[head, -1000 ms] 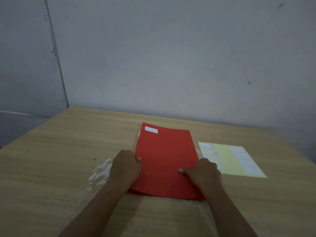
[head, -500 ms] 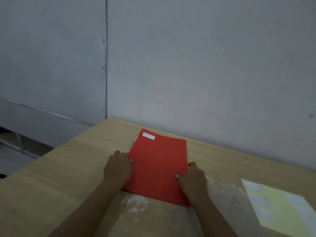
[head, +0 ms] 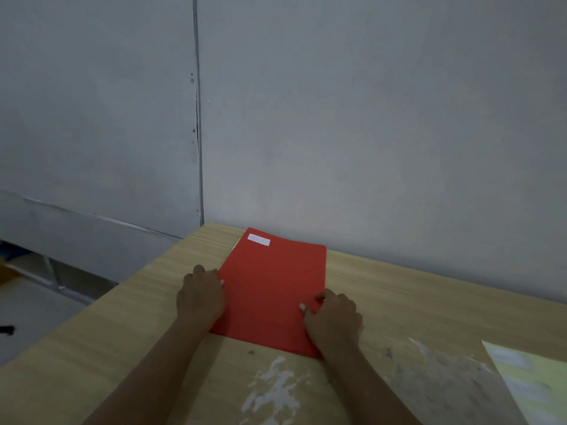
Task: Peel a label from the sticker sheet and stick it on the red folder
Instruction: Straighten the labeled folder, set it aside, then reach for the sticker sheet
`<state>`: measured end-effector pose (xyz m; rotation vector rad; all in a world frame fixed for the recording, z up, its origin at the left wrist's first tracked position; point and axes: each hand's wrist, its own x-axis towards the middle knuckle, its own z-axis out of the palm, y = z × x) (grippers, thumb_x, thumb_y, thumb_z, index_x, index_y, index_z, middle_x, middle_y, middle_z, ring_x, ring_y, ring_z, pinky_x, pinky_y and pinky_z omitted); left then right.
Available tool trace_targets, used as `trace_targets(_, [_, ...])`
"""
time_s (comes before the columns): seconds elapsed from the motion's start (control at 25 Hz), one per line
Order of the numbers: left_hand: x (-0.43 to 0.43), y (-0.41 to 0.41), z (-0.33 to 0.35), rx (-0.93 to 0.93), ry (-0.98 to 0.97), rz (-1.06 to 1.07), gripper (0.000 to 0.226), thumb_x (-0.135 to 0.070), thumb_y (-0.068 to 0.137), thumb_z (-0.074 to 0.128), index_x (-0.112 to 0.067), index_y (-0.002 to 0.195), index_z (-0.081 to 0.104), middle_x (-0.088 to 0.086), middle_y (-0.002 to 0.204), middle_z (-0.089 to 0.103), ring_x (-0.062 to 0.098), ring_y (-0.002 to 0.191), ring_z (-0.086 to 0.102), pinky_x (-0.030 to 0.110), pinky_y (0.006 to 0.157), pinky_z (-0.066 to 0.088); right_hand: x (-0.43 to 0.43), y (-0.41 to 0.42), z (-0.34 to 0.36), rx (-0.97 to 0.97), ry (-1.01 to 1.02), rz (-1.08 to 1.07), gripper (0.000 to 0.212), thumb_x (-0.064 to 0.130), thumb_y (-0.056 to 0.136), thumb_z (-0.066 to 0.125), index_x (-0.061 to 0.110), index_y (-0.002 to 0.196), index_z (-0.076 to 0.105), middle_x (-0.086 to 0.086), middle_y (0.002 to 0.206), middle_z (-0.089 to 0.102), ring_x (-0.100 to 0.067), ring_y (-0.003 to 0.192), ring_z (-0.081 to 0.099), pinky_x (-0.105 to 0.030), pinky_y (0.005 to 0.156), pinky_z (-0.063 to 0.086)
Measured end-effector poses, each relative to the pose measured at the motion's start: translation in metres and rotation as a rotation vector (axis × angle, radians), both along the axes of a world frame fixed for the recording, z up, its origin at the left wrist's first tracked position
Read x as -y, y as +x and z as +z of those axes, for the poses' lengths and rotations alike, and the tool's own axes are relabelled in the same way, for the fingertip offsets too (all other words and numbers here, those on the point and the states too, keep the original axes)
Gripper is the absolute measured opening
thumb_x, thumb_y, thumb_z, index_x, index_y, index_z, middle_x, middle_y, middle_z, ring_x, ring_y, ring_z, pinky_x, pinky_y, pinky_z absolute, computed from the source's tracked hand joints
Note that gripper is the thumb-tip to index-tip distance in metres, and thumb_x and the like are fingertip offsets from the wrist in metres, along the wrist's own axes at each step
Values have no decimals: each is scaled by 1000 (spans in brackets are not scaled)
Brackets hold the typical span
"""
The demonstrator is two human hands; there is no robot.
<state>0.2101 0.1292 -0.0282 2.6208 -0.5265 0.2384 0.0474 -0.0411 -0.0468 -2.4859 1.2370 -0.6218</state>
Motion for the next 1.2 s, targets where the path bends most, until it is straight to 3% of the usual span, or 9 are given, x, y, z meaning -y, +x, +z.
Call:
trace_targets(0.36, [2, -1, 1, 25, 45, 3, 32, -28, 102, 38, -13, 114, 63, 7, 108, 51, 24, 100, 53, 33, 71, 42, 2, -2, -6, -21, -14, 26, 50, 64, 82, 51, 32, 120, 60, 1, 117, 58, -22, 115, 50, -40, 95, 39])
trace_targets(0.56, [-1, -4, 9, -17, 9, -4, 33, -28, 101, 38, -10, 115, 62, 9, 111, 52, 28, 103, 55, 38, 78, 46, 1, -7, -2, 14, 35, 55, 51, 65, 83, 52, 31, 120, 59, 0, 116, 60, -23, 115, 52, -39, 96, 40])
trace_targets(0.68, [-7, -12, 11, 168, 40, 11, 33, -24, 98, 44, -7, 119, 63, 13, 117, 55, 34, 103, 56, 44, 78, 50, 4, -24, 3, 249, 132, 157, 40, 51, 88, 59, 24, 117, 59, -3, 104, 64, -24, 104, 59, -36, 89, 47])
trace_targets(0.76, [-3, -29, 10, 281, 5, -93, 34, -22, 95, 49, -8, 121, 65, 12, 124, 57, 34, 105, 57, 44, 80, 52, 10, -44, 3, 294, 123, 243, 33, 42, 90, 60, 23, 117, 58, -1, 99, 62, -22, 98, 57, -36, 88, 47])
trace_targets(0.84, [11, -63, 5, 255, -57, -273, 37, -23, 95, 49, -10, 124, 66, 8, 133, 56, 29, 115, 56, 42, 93, 51, 16, -72, -1, 158, 2, 305, 37, 42, 91, 55, 27, 125, 56, 3, 114, 59, -19, 109, 53, -36, 95, 44])
trace_targets(0.96, [38, -129, -10, 163, -75, -512, 43, -27, 97, 47, -14, 135, 60, 5, 144, 51, 23, 138, 42, 35, 114, 37, 22, -115, -12, -65, -113, 343, 51, 51, 93, 43, 28, 139, 48, 4, 143, 48, -19, 133, 41, -37, 108, 33])
trace_targets(1.08, [62, -192, -21, 63, -40, -678, 46, -27, 98, 44, -12, 140, 54, 7, 152, 43, 20, 145, 33, 29, 120, 23, 21, -151, -17, -145, -68, 331, 62, 57, 96, 32, 27, 150, 36, 2, 161, 28, -20, 149, 22, -41, 119, 21])
trace_targets(1.2, [79, -236, -28, 29, 101, -648, 54, -30, 102, 32, -11, 152, 33, 8, 163, 24, 19, 152, 17, 35, 123, 8, 22, -187, -21, -163, -57, 304, 64, 57, 97, 27, 27, 153, 29, 1, 164, 21, -21, 152, 13, -43, 121, 16])
